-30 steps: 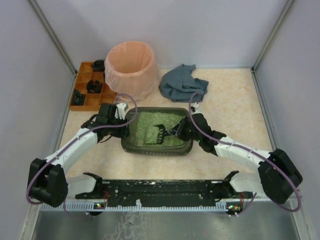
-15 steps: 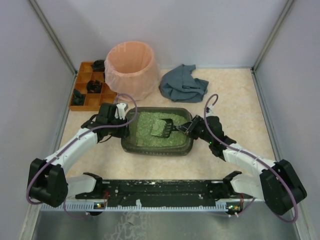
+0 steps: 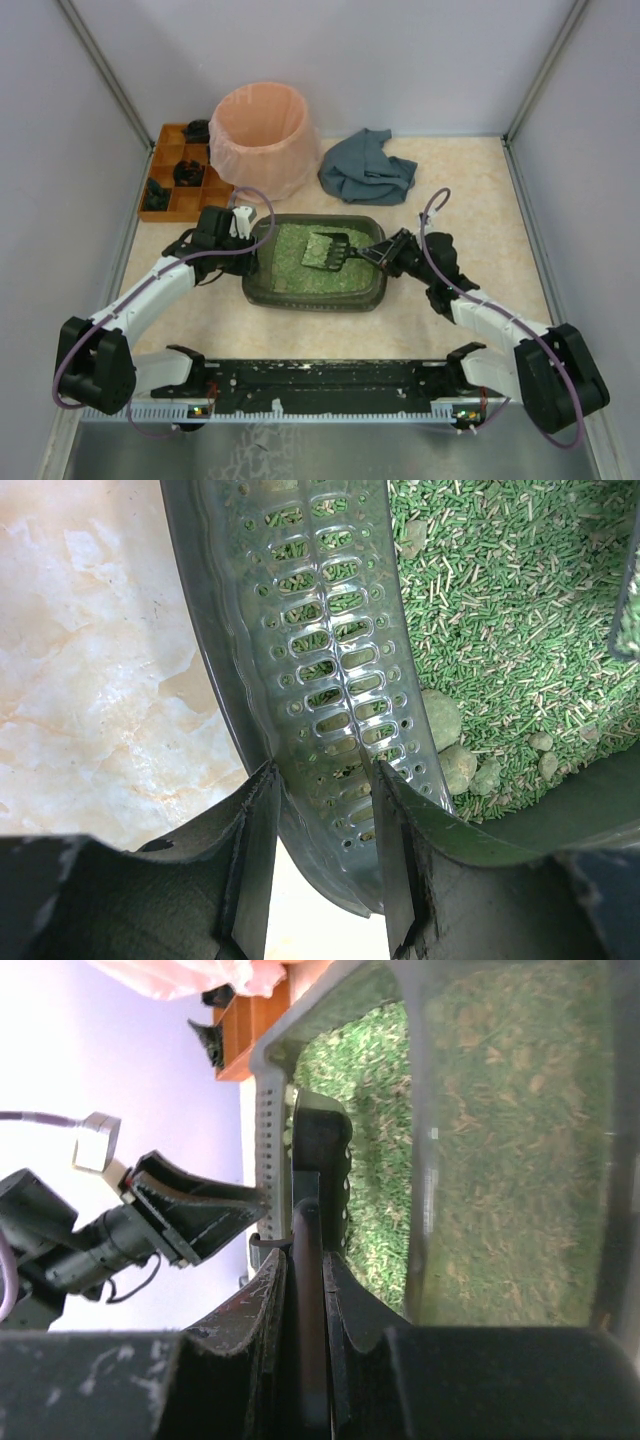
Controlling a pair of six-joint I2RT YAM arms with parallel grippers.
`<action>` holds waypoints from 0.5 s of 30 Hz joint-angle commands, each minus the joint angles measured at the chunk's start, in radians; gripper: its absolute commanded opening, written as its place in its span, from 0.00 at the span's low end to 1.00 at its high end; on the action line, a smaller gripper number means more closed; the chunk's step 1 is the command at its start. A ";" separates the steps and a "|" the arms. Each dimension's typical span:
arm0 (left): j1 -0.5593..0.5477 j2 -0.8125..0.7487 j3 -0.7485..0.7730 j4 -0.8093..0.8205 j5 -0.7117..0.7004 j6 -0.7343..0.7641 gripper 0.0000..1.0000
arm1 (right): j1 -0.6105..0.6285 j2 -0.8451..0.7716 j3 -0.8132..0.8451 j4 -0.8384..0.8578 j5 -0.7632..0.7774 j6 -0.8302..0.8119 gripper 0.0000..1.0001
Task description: Clean the litter box
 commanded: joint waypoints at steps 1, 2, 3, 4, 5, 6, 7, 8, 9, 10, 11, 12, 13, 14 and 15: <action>-0.018 0.003 0.016 0.017 0.082 0.001 0.46 | -0.033 0.029 0.015 0.182 -0.165 0.029 0.00; -0.019 0.002 0.015 0.017 0.081 0.000 0.46 | -0.048 0.013 -0.001 0.172 -0.141 0.039 0.00; -0.019 0.001 0.015 0.016 0.080 0.000 0.46 | -0.055 -0.011 -0.022 0.157 -0.101 0.058 0.00; -0.019 -0.001 0.015 0.016 0.080 0.000 0.46 | -0.056 -0.026 -0.035 0.163 -0.081 0.065 0.00; -0.019 -0.003 0.014 0.018 0.077 0.002 0.46 | -0.051 -0.021 -0.035 0.184 -0.099 0.066 0.00; -0.019 -0.002 0.013 0.020 0.077 0.002 0.46 | -0.051 -0.003 -0.024 0.224 -0.151 0.060 0.00; -0.019 0.001 0.012 0.021 0.079 0.001 0.46 | -0.057 0.015 -0.014 0.247 -0.205 0.052 0.00; -0.019 0.003 0.015 0.020 0.082 0.001 0.46 | -0.076 0.014 -0.013 0.243 -0.232 0.046 0.00; -0.019 0.007 0.017 0.017 0.083 0.002 0.46 | -0.099 -0.011 -0.029 0.213 -0.211 0.054 0.00; -0.019 0.009 0.017 0.015 0.084 0.001 0.46 | -0.120 -0.044 -0.051 0.175 -0.164 0.074 0.00; -0.018 0.007 0.016 0.015 0.083 0.000 0.46 | -0.127 -0.077 -0.067 0.156 -0.117 0.084 0.00; -0.019 0.004 0.015 0.017 0.082 0.001 0.46 | -0.127 -0.086 -0.067 0.161 -0.115 0.074 0.00; -0.018 0.003 0.014 0.018 0.081 0.002 0.46 | -0.115 -0.072 -0.052 0.177 -0.147 0.062 0.00; -0.018 0.004 0.015 0.019 0.080 0.002 0.46 | -0.108 -0.043 -0.031 0.204 -0.207 0.045 0.00; -0.019 0.006 0.016 0.019 0.082 0.001 0.46 | -0.113 -0.018 -0.018 0.220 -0.267 0.033 0.00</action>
